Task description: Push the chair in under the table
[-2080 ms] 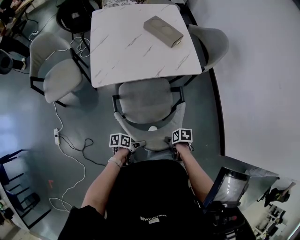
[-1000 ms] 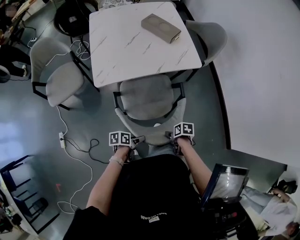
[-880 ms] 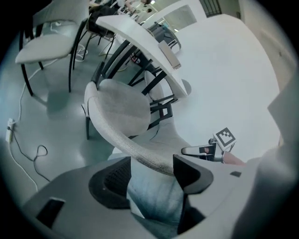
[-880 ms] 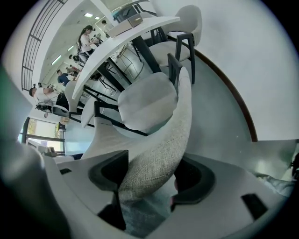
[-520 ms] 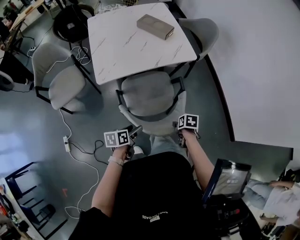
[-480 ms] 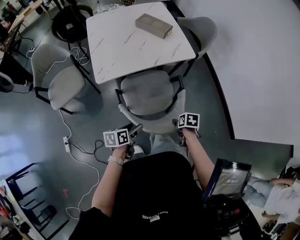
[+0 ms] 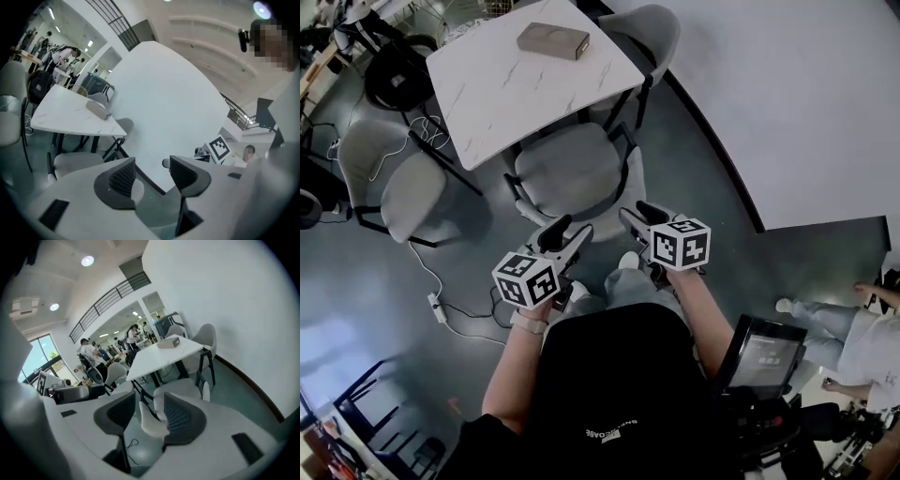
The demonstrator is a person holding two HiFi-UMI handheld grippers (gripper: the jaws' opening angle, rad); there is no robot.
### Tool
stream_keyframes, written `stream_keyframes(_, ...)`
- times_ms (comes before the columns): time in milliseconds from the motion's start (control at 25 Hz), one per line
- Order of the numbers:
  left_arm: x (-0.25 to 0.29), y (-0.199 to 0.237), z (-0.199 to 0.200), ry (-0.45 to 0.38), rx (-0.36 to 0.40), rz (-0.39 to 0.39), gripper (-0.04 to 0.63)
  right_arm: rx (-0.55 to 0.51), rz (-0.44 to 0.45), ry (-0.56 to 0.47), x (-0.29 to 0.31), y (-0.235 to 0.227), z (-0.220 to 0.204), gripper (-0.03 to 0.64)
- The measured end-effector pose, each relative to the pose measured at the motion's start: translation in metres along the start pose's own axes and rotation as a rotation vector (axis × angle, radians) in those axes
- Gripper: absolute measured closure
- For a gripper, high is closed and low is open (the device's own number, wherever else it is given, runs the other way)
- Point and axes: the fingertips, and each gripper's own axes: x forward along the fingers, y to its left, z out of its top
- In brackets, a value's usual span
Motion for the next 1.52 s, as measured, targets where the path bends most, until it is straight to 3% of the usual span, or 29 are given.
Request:
stream_keyframes(120,0.0,-0.038,0.019,-0.074,0.061,-0.054,0.415,-0.046,0.035,-0.115,-0.037,0.01,0.014,0.48)
stream_keyframes(280,0.005,-0.086,0.035,-0.128,0.164,-0.126,0.447,-0.074,0.052,-0.246,-0.087,0.011,0.031,0.558)
stream_keyframes(520,0.021,-0.138,0.048,-0.202,0.286,-0.16,0.563,-0.117,0.054,-0.363,-0.139,0.007,0.045,0.571)
stream_keyframes(800,0.046,-0.17,0.046,-0.193,0.306,-0.218,0.589,-0.145,0.06,-0.44,-0.166,0.0,0.05,0.571)
stream_keyframes(1520,0.056,-0.176,0.039,-0.162,0.315,-0.222,0.589,-0.141,0.056,-0.438,-0.168,-0.011,0.05,0.58)
